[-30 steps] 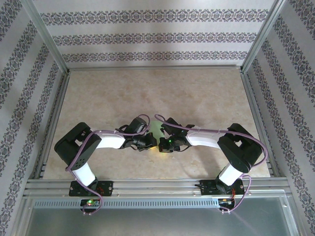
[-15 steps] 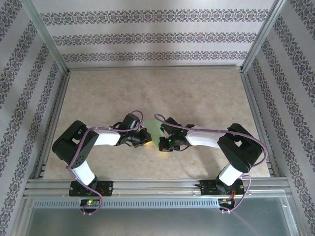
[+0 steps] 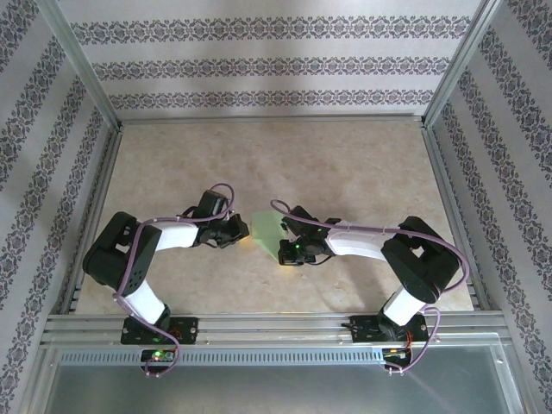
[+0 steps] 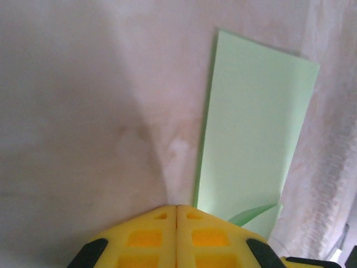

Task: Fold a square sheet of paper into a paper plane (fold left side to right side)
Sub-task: Third fold the triangle at the center of the table.

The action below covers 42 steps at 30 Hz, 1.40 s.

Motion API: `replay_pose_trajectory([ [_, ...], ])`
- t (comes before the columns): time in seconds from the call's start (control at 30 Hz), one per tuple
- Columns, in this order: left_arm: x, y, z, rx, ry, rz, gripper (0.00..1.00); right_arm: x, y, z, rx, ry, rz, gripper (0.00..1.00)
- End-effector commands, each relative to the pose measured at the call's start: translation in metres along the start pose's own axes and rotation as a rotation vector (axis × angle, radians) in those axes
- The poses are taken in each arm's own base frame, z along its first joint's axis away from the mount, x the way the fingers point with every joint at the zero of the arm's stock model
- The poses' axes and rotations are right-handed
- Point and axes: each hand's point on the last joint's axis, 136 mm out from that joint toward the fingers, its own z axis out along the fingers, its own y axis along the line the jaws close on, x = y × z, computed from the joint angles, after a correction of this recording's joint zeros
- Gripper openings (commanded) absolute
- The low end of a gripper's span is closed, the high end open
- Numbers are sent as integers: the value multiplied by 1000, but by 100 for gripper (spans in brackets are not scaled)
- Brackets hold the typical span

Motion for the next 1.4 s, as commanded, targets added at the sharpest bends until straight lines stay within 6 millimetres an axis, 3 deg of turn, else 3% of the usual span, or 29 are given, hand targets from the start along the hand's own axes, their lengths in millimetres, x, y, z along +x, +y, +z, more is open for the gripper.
replay_pose_trajectory([
  [0.0, -9, -3, -21, -41, -59, 57, 7, 28, -43, 4, 169, 87, 44, 0],
  [0.17, 14, -32, -30, 18, -29, 132, 7, 25, -44, 3, 165, 81, 46, 0],
  [0.33, 46, -58, -7, 56, 70, 182, 7, 26, -46, 3, 171, 77, 52, 0],
  [0.53, 48, -67, 17, 58, 106, 203, 7, 26, -46, 4, 172, 80, 52, 0],
  [0.97, 46, -40, 31, -63, 116, 230, 7, 23, -44, 1, 164, 70, 52, 0],
  [1.37, 56, -14, 33, -151, 159, 227, 7, -4, -9, -14, 62, 9, 28, 0],
])
